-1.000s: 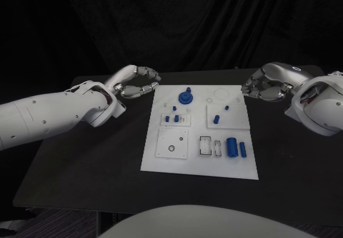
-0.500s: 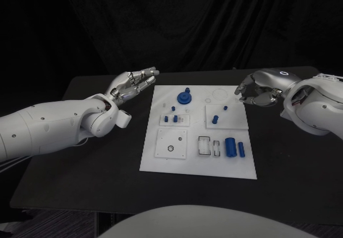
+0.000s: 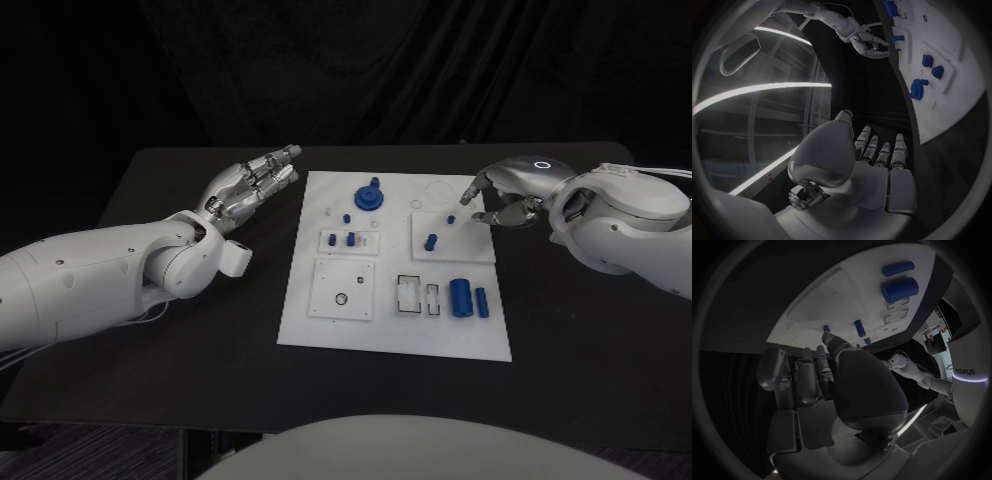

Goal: Assemble the parts on the task board

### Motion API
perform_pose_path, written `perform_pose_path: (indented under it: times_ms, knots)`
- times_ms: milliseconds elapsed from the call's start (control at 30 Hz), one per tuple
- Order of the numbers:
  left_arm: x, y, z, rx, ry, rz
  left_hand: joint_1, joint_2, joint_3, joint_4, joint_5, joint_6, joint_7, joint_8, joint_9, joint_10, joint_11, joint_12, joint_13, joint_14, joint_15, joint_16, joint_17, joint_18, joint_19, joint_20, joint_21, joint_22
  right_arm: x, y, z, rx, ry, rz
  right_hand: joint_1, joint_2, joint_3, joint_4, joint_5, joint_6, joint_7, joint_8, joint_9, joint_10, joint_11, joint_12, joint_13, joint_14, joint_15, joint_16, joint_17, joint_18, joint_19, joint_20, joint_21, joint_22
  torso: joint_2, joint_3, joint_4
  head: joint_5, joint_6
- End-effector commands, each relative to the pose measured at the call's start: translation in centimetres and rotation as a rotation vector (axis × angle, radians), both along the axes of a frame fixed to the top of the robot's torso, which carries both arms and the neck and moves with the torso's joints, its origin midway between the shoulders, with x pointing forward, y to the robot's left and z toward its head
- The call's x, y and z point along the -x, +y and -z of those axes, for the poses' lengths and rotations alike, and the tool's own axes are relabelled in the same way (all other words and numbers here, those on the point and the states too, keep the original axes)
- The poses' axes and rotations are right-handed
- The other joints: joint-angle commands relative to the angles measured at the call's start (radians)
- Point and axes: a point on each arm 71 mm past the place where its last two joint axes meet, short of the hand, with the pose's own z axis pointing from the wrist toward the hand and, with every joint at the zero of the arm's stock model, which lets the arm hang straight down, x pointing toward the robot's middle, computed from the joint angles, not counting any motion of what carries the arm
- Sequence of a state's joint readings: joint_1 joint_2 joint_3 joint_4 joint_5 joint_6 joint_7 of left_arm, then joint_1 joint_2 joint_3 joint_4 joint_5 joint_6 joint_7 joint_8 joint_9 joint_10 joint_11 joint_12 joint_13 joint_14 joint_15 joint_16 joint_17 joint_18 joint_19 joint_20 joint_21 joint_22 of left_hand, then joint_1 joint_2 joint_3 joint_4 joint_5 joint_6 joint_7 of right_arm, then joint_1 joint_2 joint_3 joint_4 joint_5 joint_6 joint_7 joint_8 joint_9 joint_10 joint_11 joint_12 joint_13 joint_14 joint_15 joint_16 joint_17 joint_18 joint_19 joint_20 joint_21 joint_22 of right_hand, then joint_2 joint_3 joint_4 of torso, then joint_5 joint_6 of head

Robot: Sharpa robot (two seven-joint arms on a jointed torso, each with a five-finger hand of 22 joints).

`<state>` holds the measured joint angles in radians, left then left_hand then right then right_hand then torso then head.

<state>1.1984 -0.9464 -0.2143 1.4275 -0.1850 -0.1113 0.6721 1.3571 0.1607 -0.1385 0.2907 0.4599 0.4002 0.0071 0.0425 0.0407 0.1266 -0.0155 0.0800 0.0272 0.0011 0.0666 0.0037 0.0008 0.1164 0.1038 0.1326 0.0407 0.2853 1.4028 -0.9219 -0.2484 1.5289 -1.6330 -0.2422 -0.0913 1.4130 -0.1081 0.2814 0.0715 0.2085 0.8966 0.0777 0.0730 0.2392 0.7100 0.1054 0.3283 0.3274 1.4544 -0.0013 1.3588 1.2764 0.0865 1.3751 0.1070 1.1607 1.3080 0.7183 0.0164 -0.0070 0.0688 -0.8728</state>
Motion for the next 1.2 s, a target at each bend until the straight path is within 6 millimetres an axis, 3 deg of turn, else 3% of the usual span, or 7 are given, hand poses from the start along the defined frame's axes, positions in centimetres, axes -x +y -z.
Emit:
perform_pose_path:
  times_ms: [33, 133, 400, 633, 833, 933, 1200]
  knots:
    - [0.5, -0.2, -1.2, 0.109, -0.138, 0.03, 0.021, 0.002, -0.013, 0.002, 0.007, -0.006, -0.002, -0.003, -0.001, -0.003, 0.009, -0.002, -0.001, -0.001, 0.009, -0.004, -0.001, 0.019, -0.012, 0.014, -0.007, -0.017, 0.0, 0.2, 0.0, 0.006, -0.037, -0.039, -0.006, 0.005, -0.005, 0.0, 0.003, -0.001, 0.003, -0.004, -0.01, 0.043, -0.001, 0.009, -0.02, 0.012, -0.001, 0.007, 0.001, -0.002, 0.012, -0.001, 0.011, 0.151, 0.002, -0.0152, 0.0197, -0.013, 0.0]
    - [0.6, -0.2, -1.2, 0.112, -0.133, 0.036, 0.03, 0.006, -0.019, 0.001, 0.013, -0.007, -0.001, -0.003, -0.001, -0.002, 0.014, -0.001, 0.0, -0.001, 0.017, -0.004, -0.001, 0.024, -0.016, 0.026, -0.007, -0.024, -0.1, 0.3, 0.1, -0.001, -0.045, -0.045, -0.006, 0.006, -0.005, 0.003, 0.003, -0.011, 0.005, -0.007, -0.016, 0.063, -0.003, 0.01, -0.031, 0.012, -0.002, 0.009, 0.001, -0.003, 0.014, -0.002, 0.012, 0.152, 0.003, -0.0213, 0.0332, -0.033, 0.0]
    - [0.8, -0.4, -1.1, 0.118, -0.121, 0.048, 0.066, 0.006, -0.031, -0.001, 0.043, -0.008, 0.004, -0.003, -0.001, 0.004, 0.039, 0.005, 0.001, 0.004, 0.035, -0.002, 0.001, 0.036, -0.015, 0.053, -0.004, -0.03, -0.3, 0.5, 0.6, -0.008, -0.053, -0.059, -0.008, 0.01, 0.0, 0.011, 0.004, -0.014, 0.022, -0.005, -0.026, 0.105, -0.006, 0.013, -0.052, 0.016, -0.004, 0.014, 0.003, -0.005, 0.021, -0.004, 0.022, 0.155, 0.008, -0.0279, 0.0447, -0.05, 0.008]
    - [0.9, -0.4, -1.1, 0.119, -0.111, 0.055, 0.084, 0.003, -0.039, -0.002, 0.065, 0.0, 0.01, -0.002, 0.0, 0.005, 0.05, 0.007, 0.001, 0.009, 0.043, 0.0, 0.003, 0.041, -0.012, 0.065, -0.003, -0.031, -0.4, 0.9, 1.1, -0.004, -0.041, -0.069, -0.004, 0.008, 0.014, 0.017, 0.004, -0.006, 0.039, -0.001, -0.034, 0.162, -0.012, 0.01, -0.077, 0.018, -0.008, 0.017, 0.0, -0.006, 0.026, -0.007, 0.026, 0.156, 0.01, -0.0249, 0.0437, -0.045, 0.009]
    - [0.9, -0.5, -1.0, 0.121, -0.106, 0.06, 0.089, 0.004, -0.041, -0.002, 0.072, 0.002, 0.014, -0.001, 0.001, 0.005, 0.053, 0.008, 0.001, 0.012, 0.047, 0.001, 0.003, 0.043, -0.011, 0.07, -0.002, -0.03, -0.4, 1.0, 1.7, 0.008, -0.021, -0.062, -0.002, 0.003, 0.02, 0.018, 0.004, 0.004, 0.039, 0.003, -0.035, 0.171, -0.012, -0.001, -0.09, 0.018, -0.007, 0.018, -0.001, -0.006, 0.027, -0.008, 0.027, 0.157, 0.011, -0.0242, 0.0438, -0.043, 0.007]
    - [1.0, -0.6, -1.0, 0.122, -0.104, 0.063, 0.09, 0.004, -0.041, -0.002, 0.072, 0.001, 0.014, -0.001, 0.001, 0.005, 0.054, 0.008, 0.001, 0.012, 0.047, 0.0, 0.003, 0.043, -0.011, 0.071, -0.002, -0.031, -0.5, 0.9, 1.9, 0.018, -0.008, -0.053, -0.005, -0.001, 0.02, 0.02, 0.003, 0.013, 0.036, 0.007, -0.036, 0.166, -0.01, -0.013, -0.1, 0.016, -0.007, 0.014, -0.007, -0.005, 0.025, -0.008, 0.022, 0.155, 0.012, -0.0219, 0.0441, -0.041, 0.007]
    - [0.9, -0.7, -1.0, 0.122, -0.095, 0.068, 0.096, 0.011, -0.041, -0.001, 0.074, 0.005, 0.02, -0.001, 0.001, 0.005, 0.061, 0.01, 0.001, 0.018, 0.055, 0.002, 0.005, 0.046, -0.005, 0.081, 0.0, -0.025, -0.5, 0.4, 2.1, 0.031, 0.007, -0.033, -0.012, -0.003, 0.018, 0.025, 0.003, 0.015, 0.036, 0.006, -0.037, 0.161, -0.01, -0.019, -0.105, 0.015, -0.007, 0.013, -0.01, -0.005, 0.023, -0.008, 0.018, 0.155, 0.012, -0.0261, 0.0442, -0.04, 0.006]
